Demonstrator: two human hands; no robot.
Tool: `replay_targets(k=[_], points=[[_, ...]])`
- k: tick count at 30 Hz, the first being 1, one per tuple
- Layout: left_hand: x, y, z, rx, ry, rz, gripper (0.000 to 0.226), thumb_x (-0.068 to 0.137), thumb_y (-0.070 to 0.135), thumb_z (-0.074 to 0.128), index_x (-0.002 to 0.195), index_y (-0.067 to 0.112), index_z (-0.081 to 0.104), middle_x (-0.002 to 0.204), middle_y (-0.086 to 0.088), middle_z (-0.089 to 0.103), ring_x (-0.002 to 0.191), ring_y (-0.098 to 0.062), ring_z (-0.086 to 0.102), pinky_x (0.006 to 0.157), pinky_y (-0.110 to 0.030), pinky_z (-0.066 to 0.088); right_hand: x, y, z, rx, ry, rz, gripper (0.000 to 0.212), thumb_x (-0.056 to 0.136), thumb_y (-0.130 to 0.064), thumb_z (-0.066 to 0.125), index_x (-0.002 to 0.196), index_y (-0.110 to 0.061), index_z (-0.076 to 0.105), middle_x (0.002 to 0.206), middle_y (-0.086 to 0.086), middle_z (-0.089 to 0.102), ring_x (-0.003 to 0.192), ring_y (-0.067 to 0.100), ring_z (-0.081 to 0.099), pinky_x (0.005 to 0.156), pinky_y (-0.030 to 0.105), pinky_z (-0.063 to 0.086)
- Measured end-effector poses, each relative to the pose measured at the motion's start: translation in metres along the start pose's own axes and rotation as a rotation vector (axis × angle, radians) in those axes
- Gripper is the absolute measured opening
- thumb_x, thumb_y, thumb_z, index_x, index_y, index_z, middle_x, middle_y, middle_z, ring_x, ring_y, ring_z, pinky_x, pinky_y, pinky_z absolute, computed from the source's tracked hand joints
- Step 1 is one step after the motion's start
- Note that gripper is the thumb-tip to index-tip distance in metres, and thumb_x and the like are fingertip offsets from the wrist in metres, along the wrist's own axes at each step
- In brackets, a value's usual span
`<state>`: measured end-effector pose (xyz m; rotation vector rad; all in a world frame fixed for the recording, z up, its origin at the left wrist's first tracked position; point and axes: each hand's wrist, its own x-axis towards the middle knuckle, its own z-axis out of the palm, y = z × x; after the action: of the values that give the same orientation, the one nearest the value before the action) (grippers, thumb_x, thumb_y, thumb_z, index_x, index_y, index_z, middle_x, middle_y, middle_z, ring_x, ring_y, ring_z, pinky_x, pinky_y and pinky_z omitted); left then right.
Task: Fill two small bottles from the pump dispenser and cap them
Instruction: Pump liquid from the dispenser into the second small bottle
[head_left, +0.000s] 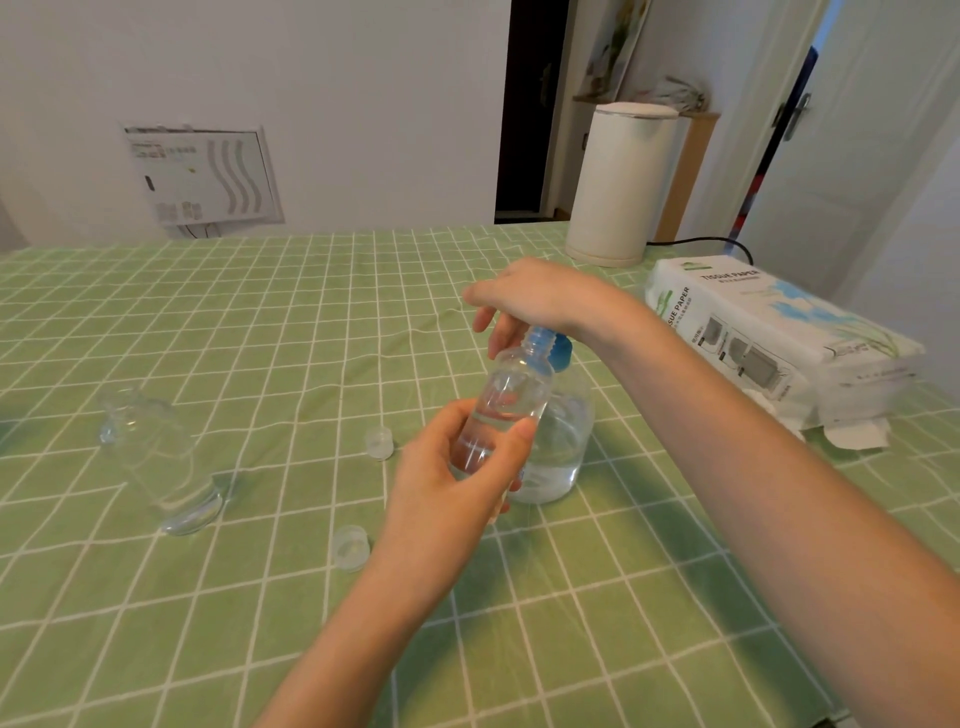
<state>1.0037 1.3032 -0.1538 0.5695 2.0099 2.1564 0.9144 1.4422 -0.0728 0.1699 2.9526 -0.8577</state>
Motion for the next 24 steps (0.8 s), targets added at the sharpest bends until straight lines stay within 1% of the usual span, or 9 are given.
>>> replay_targets(k=[3,6,8,11,13,15,19,21,24], points=[[0.000,0.001,0.000,0.005,-0.003,0.001,0.033,0.067,0.048,0.060,0.090,0.025,0.066,0.067,0.004,0.066,0.055,0.001,0.057,0.049,-0.011,0.044,-0.001,-0.001,-0.001,-0.008,0.005,0.002,0.032,0.092,-0.036,0.044,0.080,-0.016,0.066,0.098,0.010,0.066,0.096,0.028,0.064,0.086,0.035,0.048],[0.001,0.003,0.001,-0.005,0.000,0.013,0.035,0.066,0.047,0.060,0.090,0.023,0.066,0.063,0.010,0.064,0.054,0.001,0.057,0.049,-0.011,0.044,-0.003,-0.005,-0.009,-0.014,0.029,-0.023,0.034,0.093,-0.035,0.046,0.091,-0.010,0.068,0.088,0.010,0.069,0.095,0.027,0.066,0.089,0.036,0.050],[0.002,0.004,0.002,-0.013,0.003,0.021,0.037,0.065,0.048,0.060,0.092,0.023,0.066,0.066,0.009,0.065,0.055,0.000,0.057,0.049,-0.011,0.044,-0.003,-0.009,-0.014,-0.067,0.059,-0.051,0.038,0.093,-0.037,0.045,0.100,-0.006,0.067,0.086,0.007,0.070,0.090,0.024,0.066,0.085,0.035,0.050],[0.002,0.005,0.002,-0.015,-0.001,0.024,0.038,0.065,0.049,0.059,0.094,0.025,0.066,0.069,0.008,0.067,0.057,0.000,0.059,0.050,-0.010,0.044,-0.003,-0.014,-0.021,-0.113,0.076,-0.070,0.044,0.095,-0.046,0.041,0.099,-0.010,0.066,0.078,0.002,0.072,0.080,0.016,0.064,0.072,0.027,0.047],[0.001,0.005,0.002,-0.014,-0.002,0.025,0.038,0.065,0.048,0.059,0.094,0.025,0.066,0.069,0.007,0.067,0.056,0.001,0.059,0.049,-0.010,0.044,-0.003,-0.017,-0.022,-0.067,0.067,-0.064,0.049,0.095,-0.050,0.037,0.100,-0.010,0.066,0.079,0.005,0.074,0.081,0.017,0.069,0.067,0.023,0.044],[0.001,0.005,0.002,-0.012,-0.001,0.025,0.037,0.066,0.047,0.059,0.093,0.024,0.066,0.068,0.007,0.067,0.055,0.001,0.059,0.049,-0.010,0.044,-0.002,-0.020,-0.020,-0.038,0.054,-0.047,0.053,0.096,-0.051,0.033,0.101,-0.009,0.065,0.081,0.007,0.075,0.083,0.020,0.071,0.064,0.023,0.043],[0.000,0.005,0.001,-0.019,0.002,0.023,0.035,0.066,0.045,0.060,0.091,0.022,0.066,0.069,0.003,0.066,0.056,-0.001,0.058,0.049,-0.011,0.045,0.002,-0.020,-0.012,-0.077,0.038,-0.008,0.060,0.098,-0.051,0.027,0.103,-0.005,0.065,0.086,0.012,0.073,0.090,0.026,0.069,0.064,0.025,0.042],[0.001,0.005,0.002,-0.024,0.006,0.023,0.035,0.066,0.045,0.060,0.090,0.021,0.066,0.067,0.005,0.065,0.056,-0.001,0.058,0.049,-0.012,0.045,0.003,-0.018,-0.010,-0.071,0.015,0.014,0.061,0.099,-0.052,0.025,0.102,-0.005,0.065,0.086,0.012,0.073,0.090,0.026,0.069,0.066,0.026,0.043],[0.001,0.004,0.002,-0.029,0.003,0.017,0.035,0.065,0.046,0.061,0.090,0.023,0.066,0.072,0.003,0.067,0.056,0.000,0.058,0.049,-0.012,0.045,0.004,-0.016,-0.009,-0.069,-0.009,0.026,0.063,0.099,-0.052,0.023,0.100,-0.007,0.066,0.086,0.011,0.073,0.090,0.025,0.068,0.071,0.030,0.043]])
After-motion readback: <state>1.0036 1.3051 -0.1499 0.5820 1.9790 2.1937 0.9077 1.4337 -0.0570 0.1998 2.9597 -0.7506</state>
